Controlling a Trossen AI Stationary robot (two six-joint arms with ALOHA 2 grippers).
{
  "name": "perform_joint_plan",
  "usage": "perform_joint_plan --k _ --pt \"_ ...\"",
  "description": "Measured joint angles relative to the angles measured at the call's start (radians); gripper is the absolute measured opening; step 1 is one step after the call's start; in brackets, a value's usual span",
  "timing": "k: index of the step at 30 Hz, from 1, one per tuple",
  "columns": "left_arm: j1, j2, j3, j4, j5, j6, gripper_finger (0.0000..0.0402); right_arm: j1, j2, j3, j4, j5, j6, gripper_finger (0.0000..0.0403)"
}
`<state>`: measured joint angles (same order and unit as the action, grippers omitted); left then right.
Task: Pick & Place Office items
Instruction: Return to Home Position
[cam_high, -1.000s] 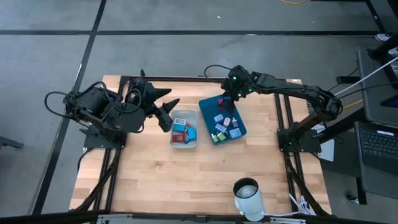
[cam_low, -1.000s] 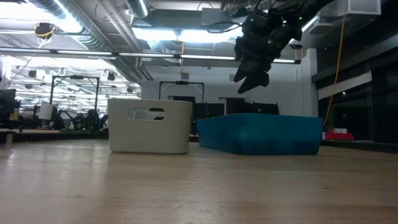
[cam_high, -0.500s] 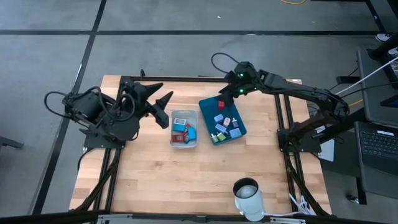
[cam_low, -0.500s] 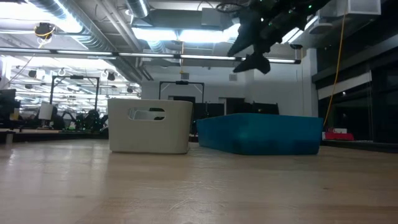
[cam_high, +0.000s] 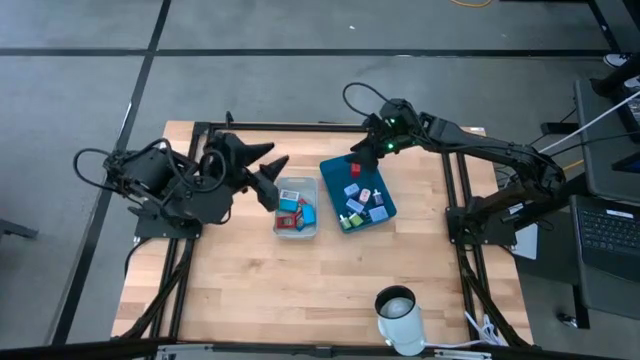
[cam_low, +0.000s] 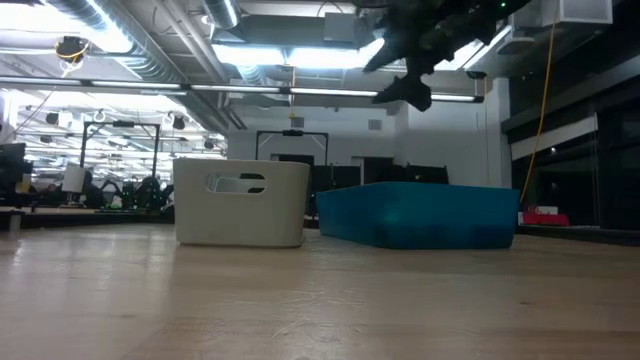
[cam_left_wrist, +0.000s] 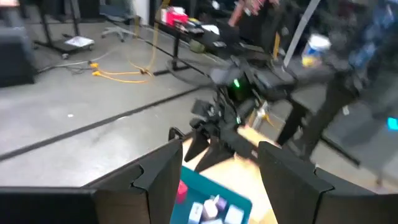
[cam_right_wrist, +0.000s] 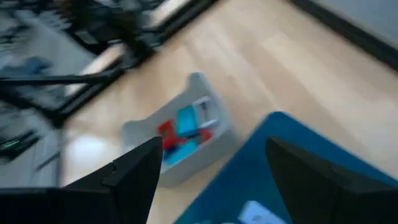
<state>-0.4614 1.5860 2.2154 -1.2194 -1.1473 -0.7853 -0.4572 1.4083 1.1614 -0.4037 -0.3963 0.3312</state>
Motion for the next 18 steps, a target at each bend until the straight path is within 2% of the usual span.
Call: perform_joint_plan --k 3,6,8,10,12,14,18 --pt "0.002 0.003 0.0 0.008 0.039 0.073 0.0207 -0.002 -0.002 0.0 0.079 -0.138 -0.03 0.0288" --pt "0.009 0.001 0.0 0.091 0.043 0.103 0.0207 0.015 -0.005 0.0 0.192 -0.257 -0.059 0.0288" --pt "-0.003 -0.007 0.0 0.131 0.066 0.234 0.0207 0.041 -0.023 0.0 0.277 -0.337 -0.084 0.0288" --pt "-0.032 -0.02 0.0 0.141 0.027 0.286 0.0208 0.077 -0.062 0.0 0.348 -0.376 -0.113 0.0288" --pt "-0.069 -0.049 0.0 0.133 -0.013 0.289 0.0208 0.109 -0.107 0.0 0.371 -0.352 -0.139 0.0288" --pt "-0.113 -0.078 0.001 0.092 -0.064 0.281 0.0208 0.137 -0.142 0.0 0.369 -0.266 -0.153 0.0288" --pt "-0.227 -0.1 0.0 -0.12 -0.179 0.134 0.0208 0.175 -0.194 0.0 0.375 -0.152 -0.178 0.0288"
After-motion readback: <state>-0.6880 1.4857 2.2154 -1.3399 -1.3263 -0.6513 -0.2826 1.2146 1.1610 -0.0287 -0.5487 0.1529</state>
